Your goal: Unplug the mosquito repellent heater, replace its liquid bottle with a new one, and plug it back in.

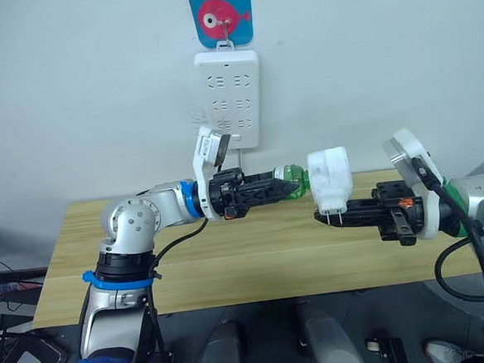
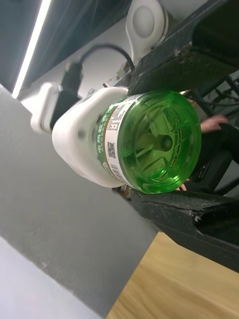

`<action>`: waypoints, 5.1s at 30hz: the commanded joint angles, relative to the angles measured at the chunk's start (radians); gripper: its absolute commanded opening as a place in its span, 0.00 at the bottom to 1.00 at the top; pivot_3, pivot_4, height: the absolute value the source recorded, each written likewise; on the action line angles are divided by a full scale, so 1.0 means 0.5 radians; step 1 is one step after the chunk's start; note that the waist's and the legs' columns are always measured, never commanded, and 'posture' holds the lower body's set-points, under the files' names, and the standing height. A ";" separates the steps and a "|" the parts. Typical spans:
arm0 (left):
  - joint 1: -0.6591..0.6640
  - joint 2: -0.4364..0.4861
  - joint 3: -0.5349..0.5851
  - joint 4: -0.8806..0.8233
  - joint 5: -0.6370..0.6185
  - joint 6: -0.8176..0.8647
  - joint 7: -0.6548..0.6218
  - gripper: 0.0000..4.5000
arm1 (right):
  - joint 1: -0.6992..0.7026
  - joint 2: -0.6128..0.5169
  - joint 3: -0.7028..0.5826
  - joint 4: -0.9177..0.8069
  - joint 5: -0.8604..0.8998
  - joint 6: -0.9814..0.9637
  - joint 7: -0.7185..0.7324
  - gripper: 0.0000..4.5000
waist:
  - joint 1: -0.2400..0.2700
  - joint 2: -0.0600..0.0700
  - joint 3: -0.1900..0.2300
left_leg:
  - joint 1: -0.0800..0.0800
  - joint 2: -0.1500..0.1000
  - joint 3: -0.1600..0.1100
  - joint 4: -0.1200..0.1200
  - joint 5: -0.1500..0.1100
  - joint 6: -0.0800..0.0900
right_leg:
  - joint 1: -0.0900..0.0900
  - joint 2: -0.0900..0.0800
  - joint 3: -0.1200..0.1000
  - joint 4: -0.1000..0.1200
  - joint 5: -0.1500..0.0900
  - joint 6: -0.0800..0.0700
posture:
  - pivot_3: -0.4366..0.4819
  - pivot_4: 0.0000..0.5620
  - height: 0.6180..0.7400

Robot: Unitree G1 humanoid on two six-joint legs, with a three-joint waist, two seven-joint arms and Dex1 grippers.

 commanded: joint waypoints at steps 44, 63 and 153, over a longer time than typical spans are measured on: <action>-0.066 -0.030 0.127 0.028 -0.146 0.126 0.075 0.54 | 0.021 -0.035 0.000 -0.036 0.525 -0.026 -0.483 0.00 | -0.003 0.001 -0.001 | -0.001 0.001 0.000 0.000 -0.001 0.001 | 0.000 0.002 0.000 0.000 0.000 0.000 | 0.25 0.33 1.00; 0.040 0.082 -0.114 -0.117 0.213 -0.178 -0.223 0.54 | -0.182 -0.061 0.124 0.036 0.875 -0.212 -0.910 0.00 | -0.004 0.001 -0.001 | -0.001 0.001 0.001 0.000 -0.001 0.001 | 0.000 0.002 0.000 0.000 0.000 0.000 | 0.24 0.33 1.00; 0.256 -0.626 0.387 0.291 -1.620 -0.013 1.934 0.52 | 0.465 1.540 0.198 -0.126 -0.248 -1.111 -1.534 1.00 | -0.057 0.012 -0.100 | 0.002 0.000 0.000 -0.001 -0.001 0.001 | 0.002 0.009 0.004 0.001 0.000 0.000 | 0.21 0.30 1.00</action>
